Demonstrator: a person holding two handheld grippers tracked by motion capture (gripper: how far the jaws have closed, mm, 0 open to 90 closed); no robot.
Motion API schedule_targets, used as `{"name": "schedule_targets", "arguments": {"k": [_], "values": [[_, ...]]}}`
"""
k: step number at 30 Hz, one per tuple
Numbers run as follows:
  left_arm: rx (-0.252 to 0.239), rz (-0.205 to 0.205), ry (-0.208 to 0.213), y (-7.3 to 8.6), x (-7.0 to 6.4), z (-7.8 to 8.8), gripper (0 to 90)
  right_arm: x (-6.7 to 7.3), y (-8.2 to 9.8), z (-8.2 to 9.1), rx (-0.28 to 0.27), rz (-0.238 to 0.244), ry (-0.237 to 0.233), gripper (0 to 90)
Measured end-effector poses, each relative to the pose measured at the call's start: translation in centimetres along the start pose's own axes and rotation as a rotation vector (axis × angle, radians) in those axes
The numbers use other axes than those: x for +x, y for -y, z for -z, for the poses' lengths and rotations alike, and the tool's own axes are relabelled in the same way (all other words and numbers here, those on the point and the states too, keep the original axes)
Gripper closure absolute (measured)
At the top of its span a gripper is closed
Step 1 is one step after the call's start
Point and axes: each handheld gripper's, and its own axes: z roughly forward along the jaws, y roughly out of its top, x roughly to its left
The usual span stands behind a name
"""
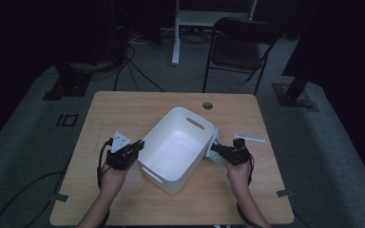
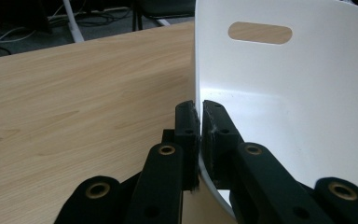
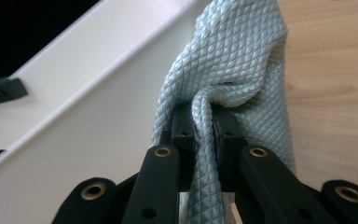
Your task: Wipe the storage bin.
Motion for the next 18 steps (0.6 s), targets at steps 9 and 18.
{"name": "schedule_targets", "arguments": {"k": [9,18], "values": [[0.008,-0.026,-0.006,-0.1,-0.4,-0.1,85.6,0.9,-0.6,1.1,-0.049,0.018,-0.024,82.2],[0.01,-0.038,-0.02,-0.2,-0.6,-0.1,85.4,0.0,0.0,0.2,-0.007,-0.019,-0.017,82.3]]}}
